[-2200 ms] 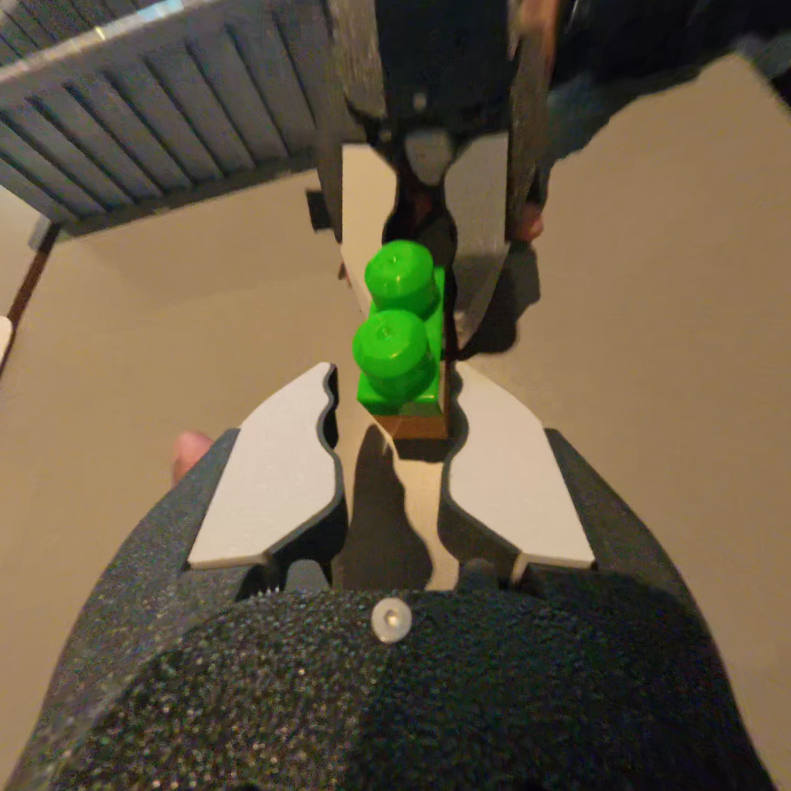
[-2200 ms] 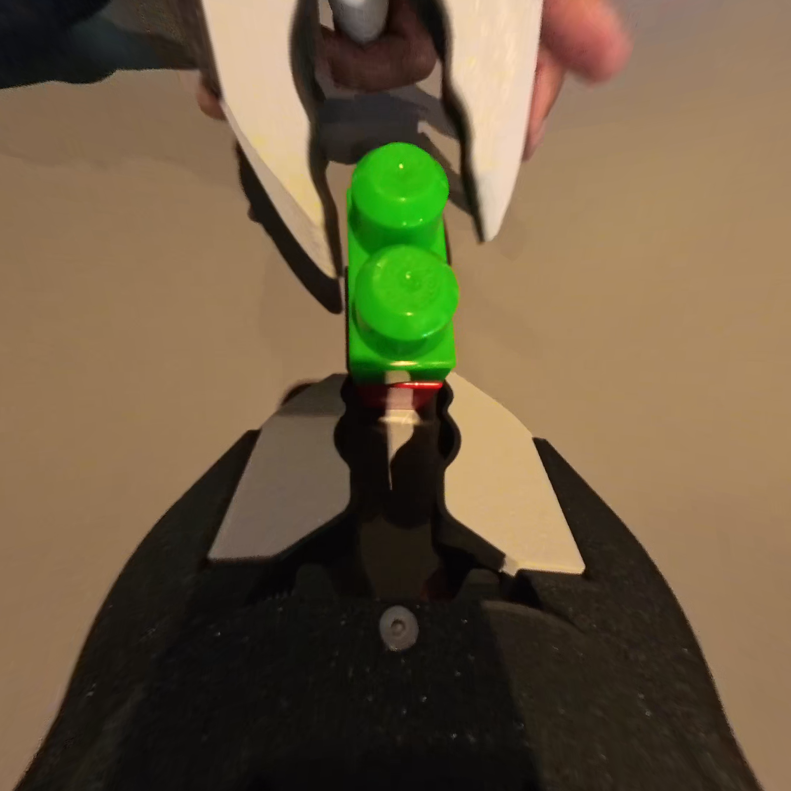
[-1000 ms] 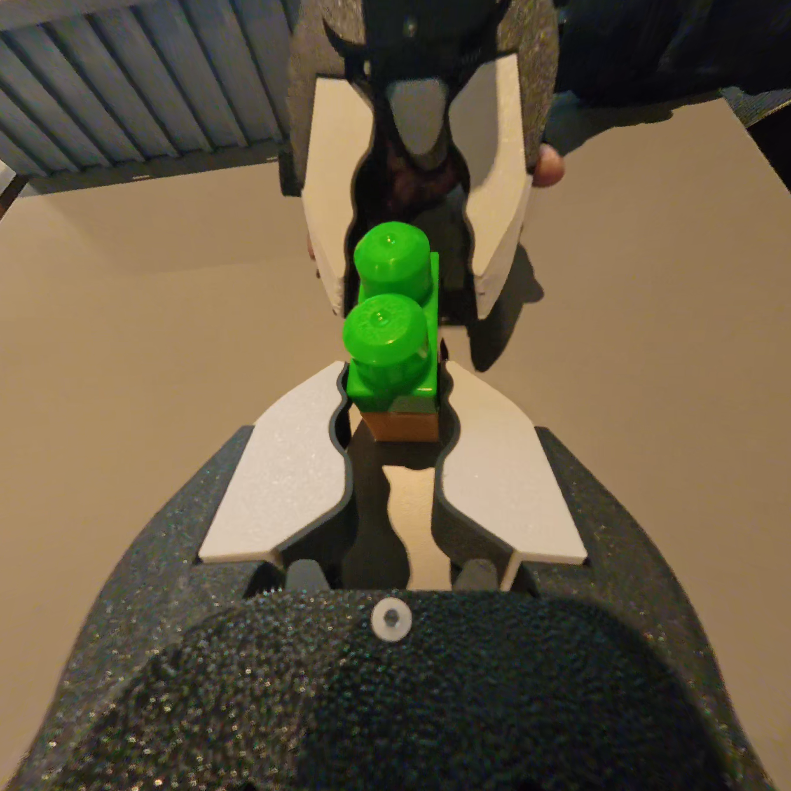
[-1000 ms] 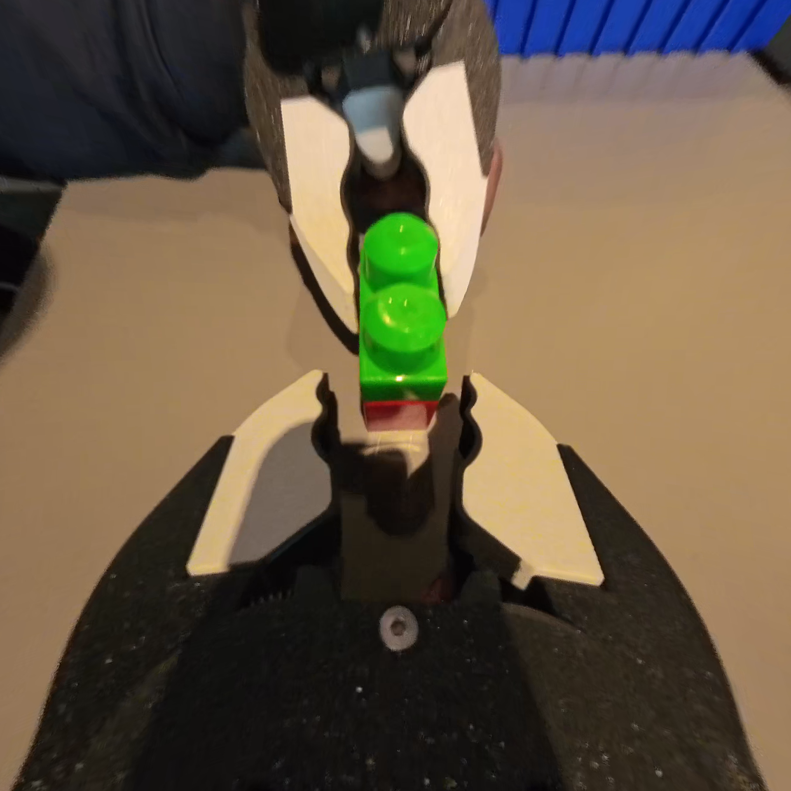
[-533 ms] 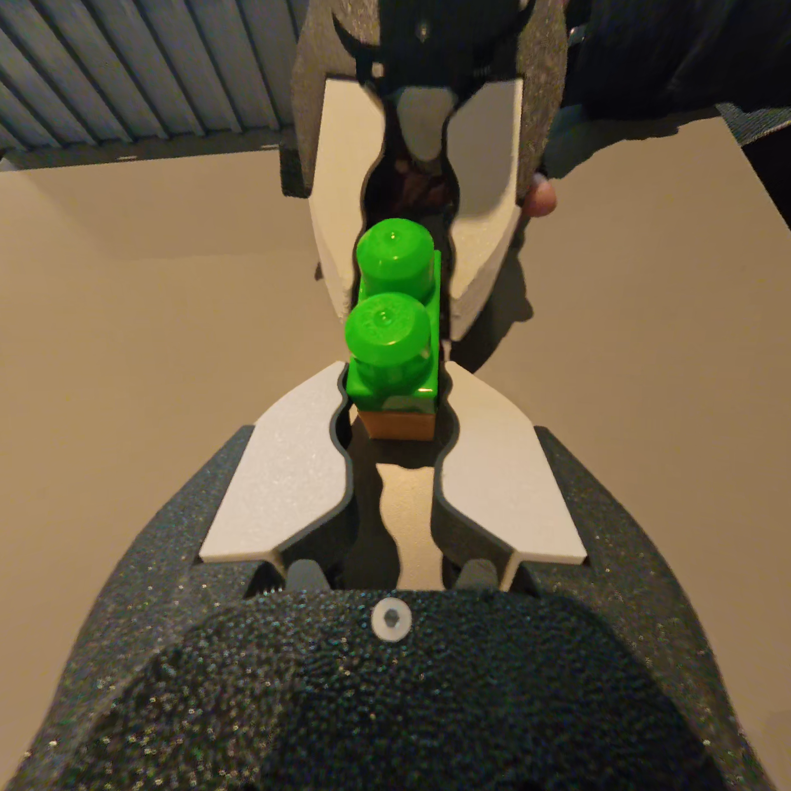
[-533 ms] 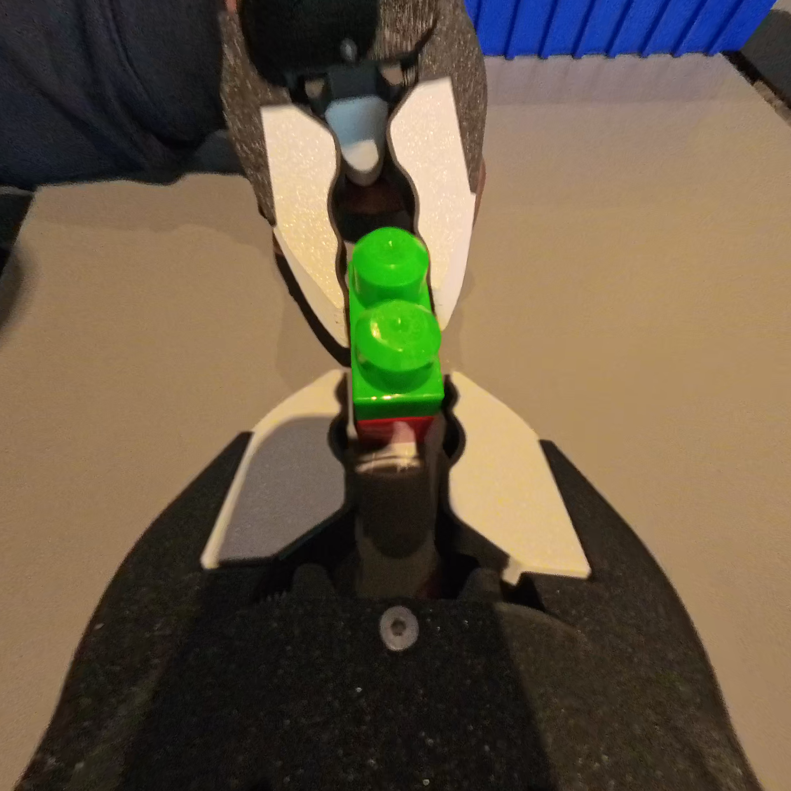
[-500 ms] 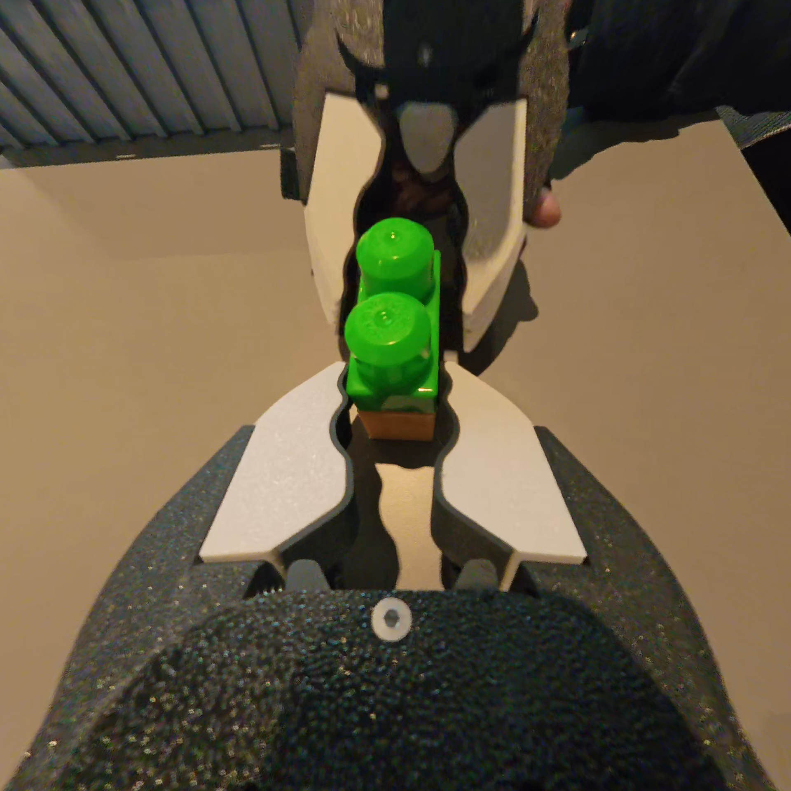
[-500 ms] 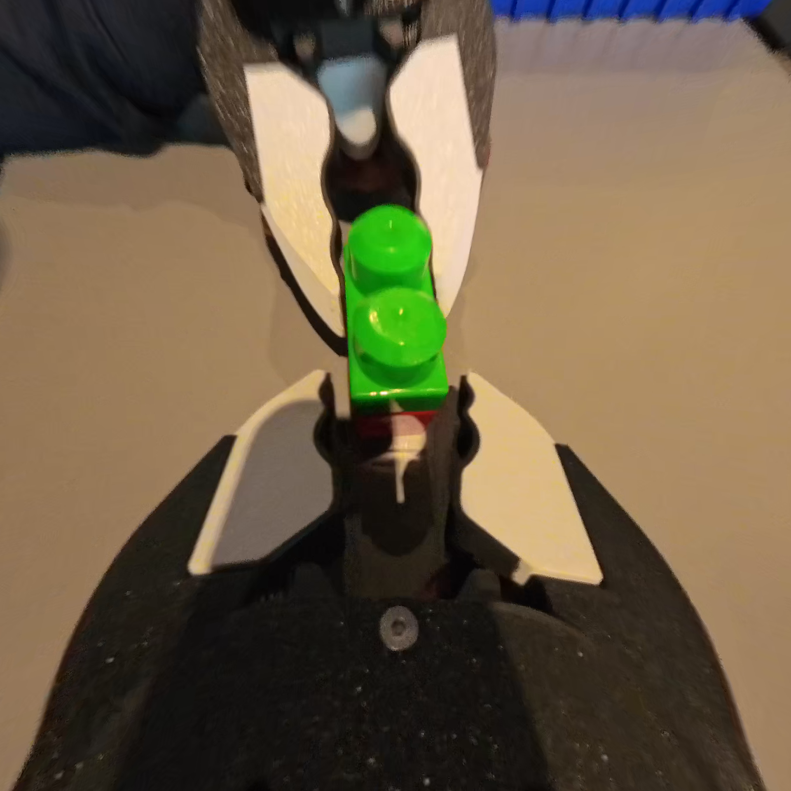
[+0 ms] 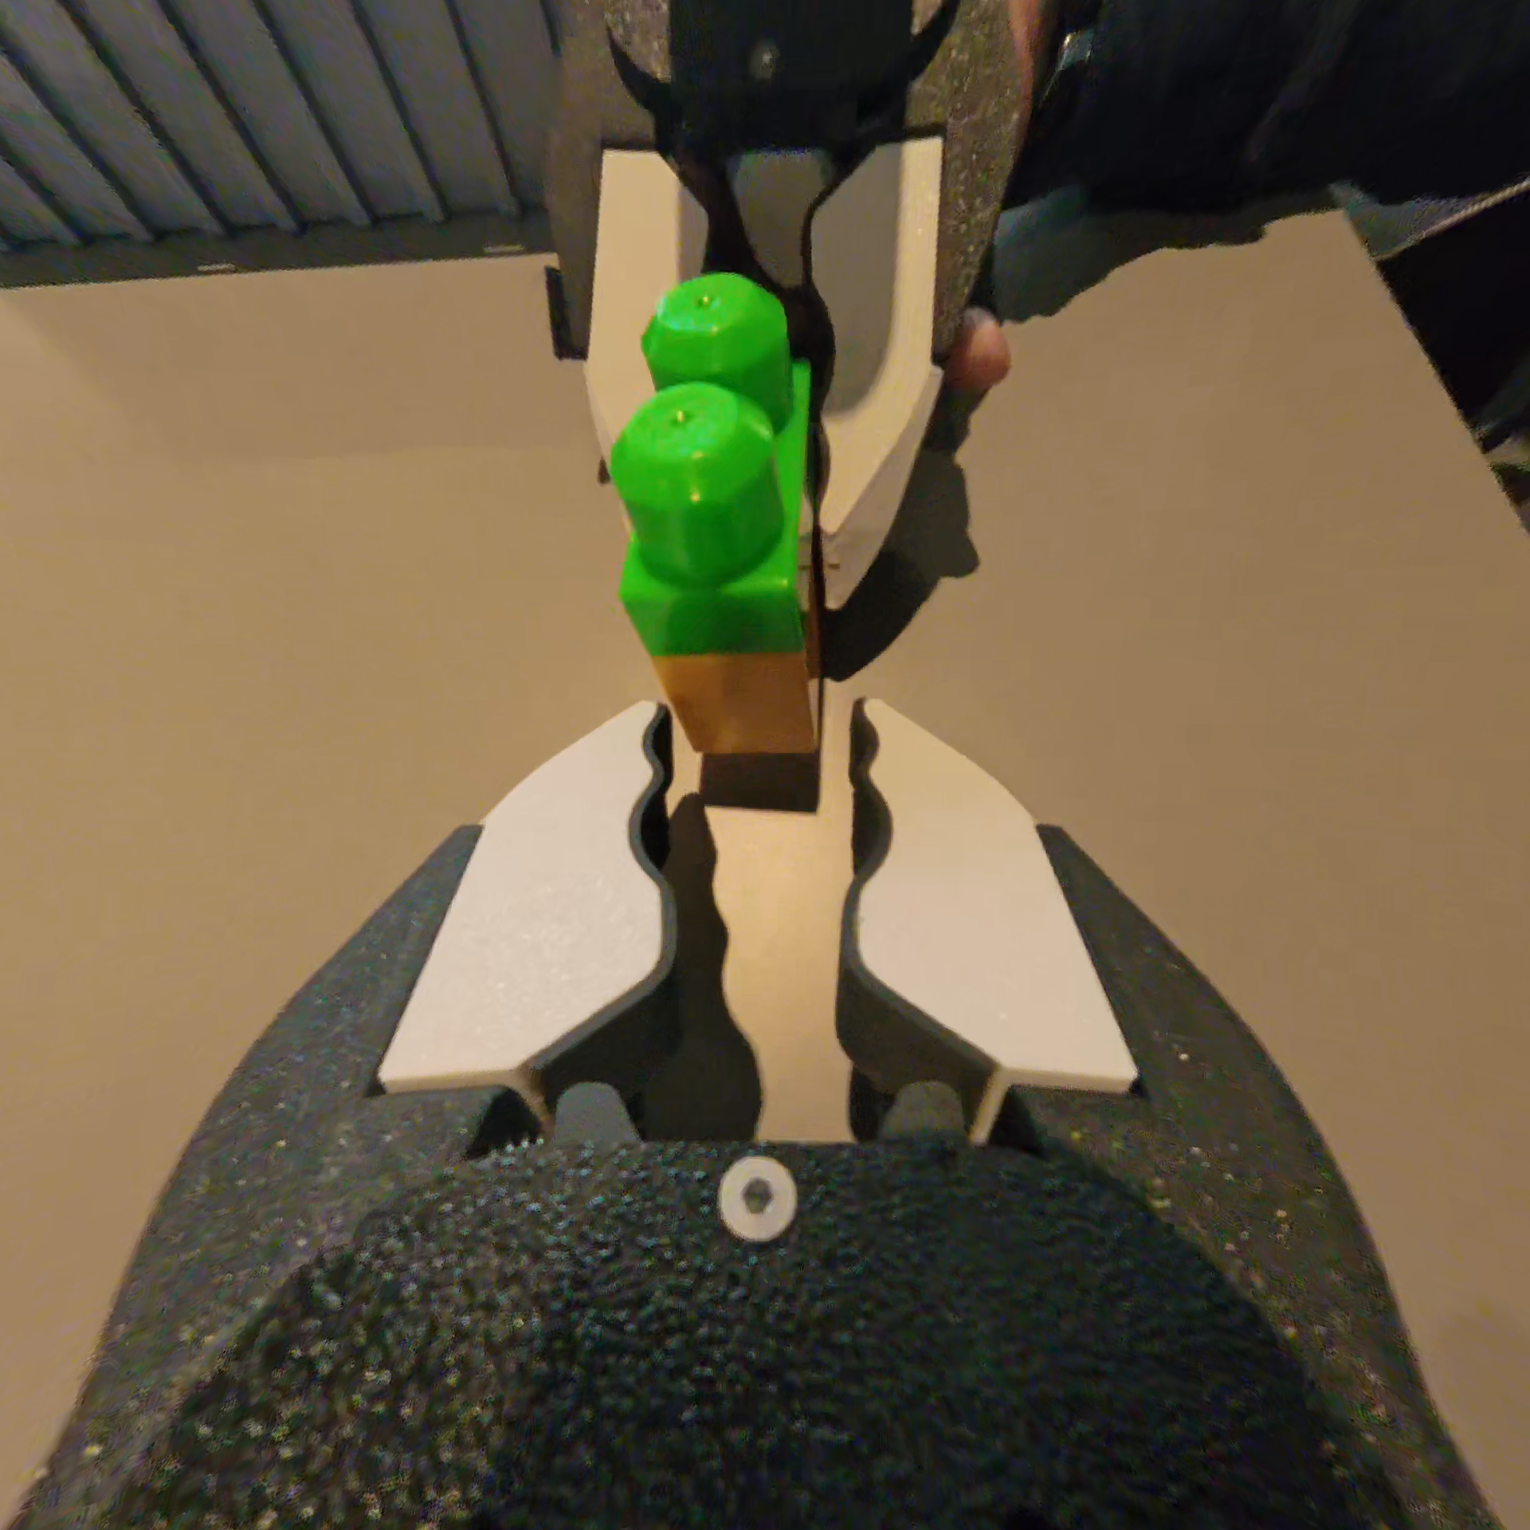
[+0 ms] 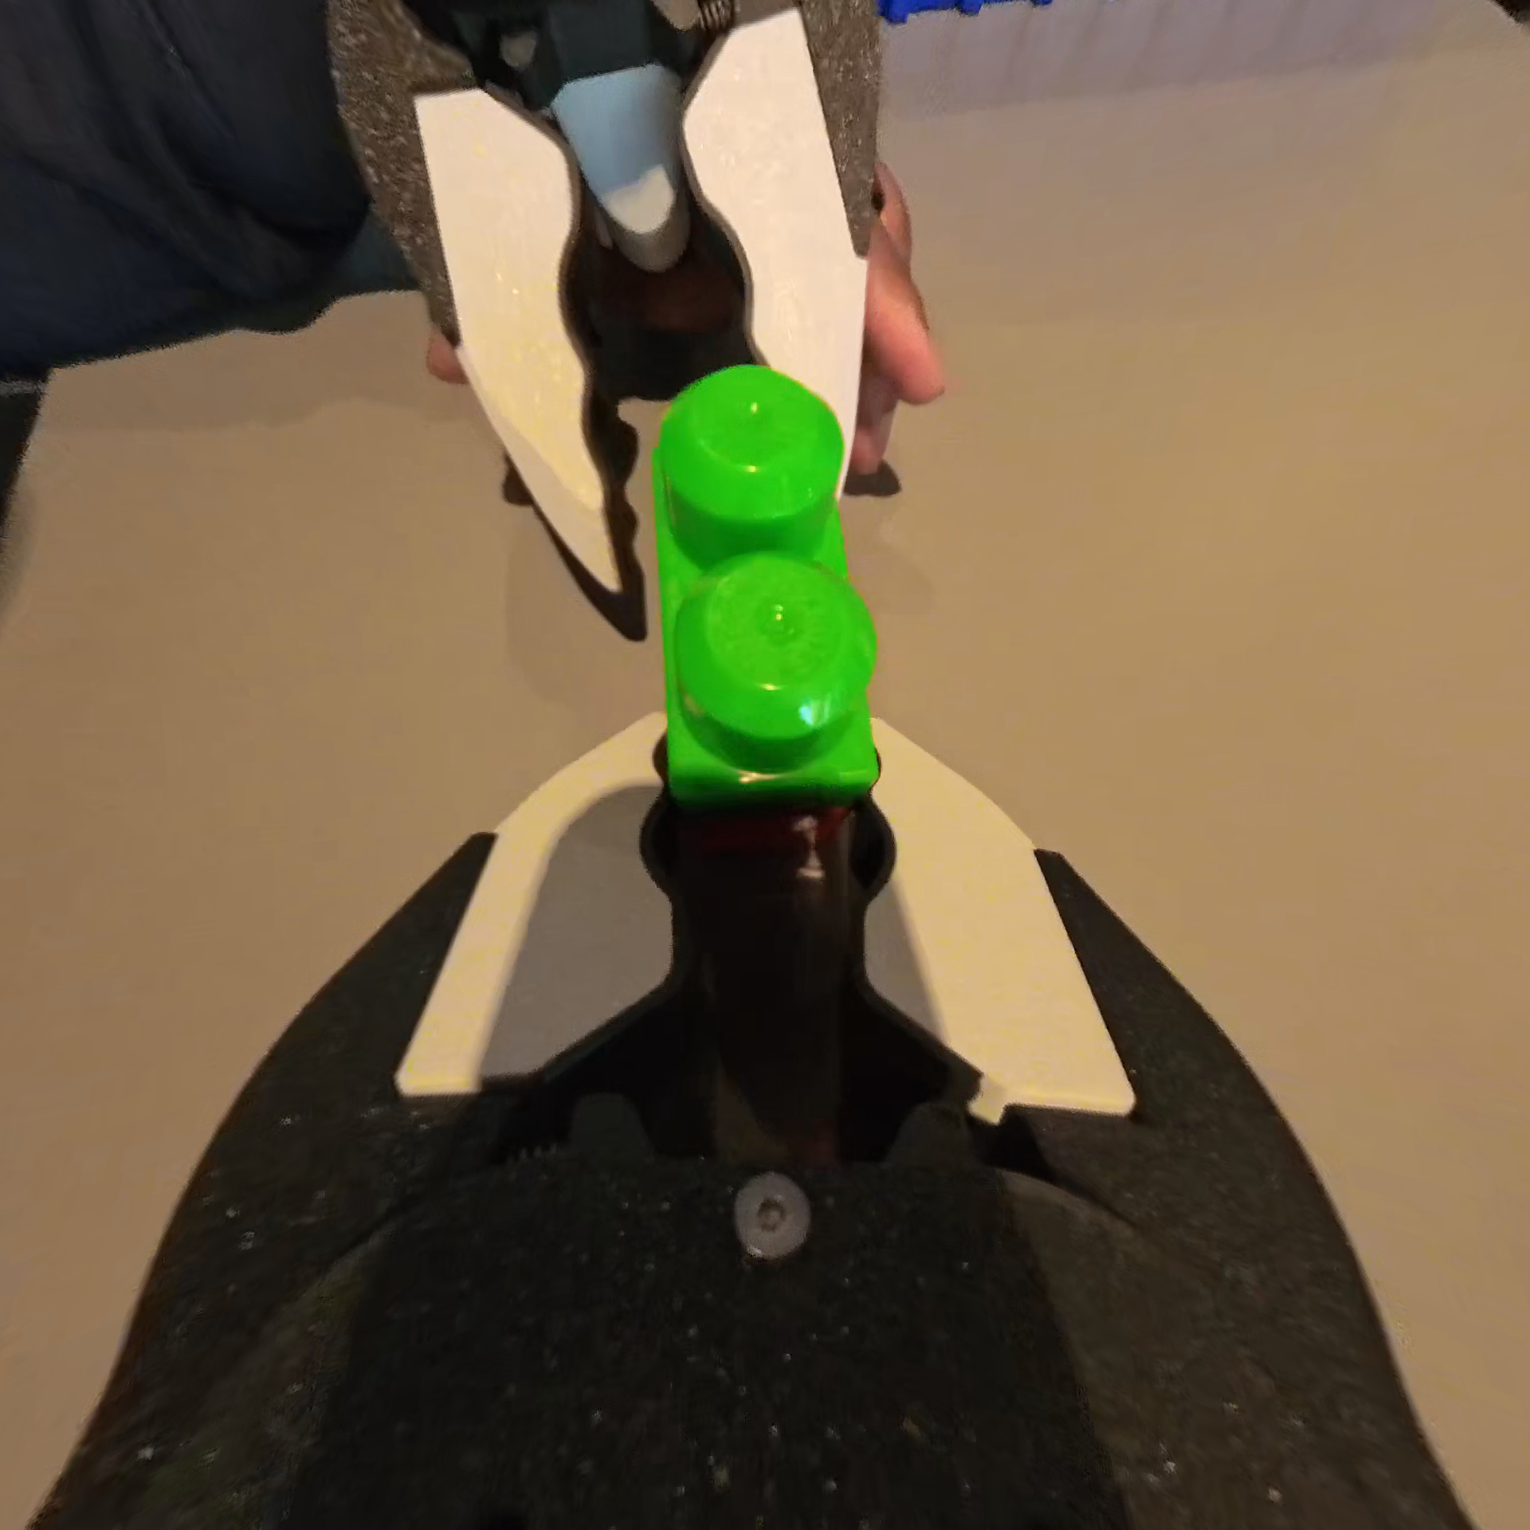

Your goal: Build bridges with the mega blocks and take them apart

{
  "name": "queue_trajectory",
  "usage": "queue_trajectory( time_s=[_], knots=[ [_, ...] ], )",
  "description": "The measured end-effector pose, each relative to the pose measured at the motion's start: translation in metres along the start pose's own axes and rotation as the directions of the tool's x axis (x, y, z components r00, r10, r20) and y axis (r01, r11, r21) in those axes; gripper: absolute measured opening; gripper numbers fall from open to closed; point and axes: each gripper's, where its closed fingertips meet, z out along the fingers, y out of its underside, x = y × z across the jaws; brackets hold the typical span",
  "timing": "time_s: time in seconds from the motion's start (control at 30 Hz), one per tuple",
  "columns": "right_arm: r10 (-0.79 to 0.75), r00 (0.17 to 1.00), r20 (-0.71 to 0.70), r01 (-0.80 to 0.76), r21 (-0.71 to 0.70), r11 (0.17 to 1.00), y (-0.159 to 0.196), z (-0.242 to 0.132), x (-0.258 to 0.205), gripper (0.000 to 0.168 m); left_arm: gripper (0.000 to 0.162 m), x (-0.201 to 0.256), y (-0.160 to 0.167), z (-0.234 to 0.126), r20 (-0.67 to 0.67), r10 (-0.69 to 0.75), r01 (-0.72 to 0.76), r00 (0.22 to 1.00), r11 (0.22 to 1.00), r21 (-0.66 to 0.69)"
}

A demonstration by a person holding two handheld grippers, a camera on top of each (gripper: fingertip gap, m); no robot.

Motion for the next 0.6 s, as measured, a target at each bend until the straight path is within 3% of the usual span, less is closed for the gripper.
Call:
queue_trajectory(
  time_s=[0.6],
  knots=[
    [0.026, 0.999, -0.028, -0.026, 0.003, 1.0, -0.002, 0.0, 0.003, 0.039, 0.036, -0.01, 0.005, 0.018, 0.083, -0.016, 0.024, 0.996, 0.995, -0.096]
  ],
)
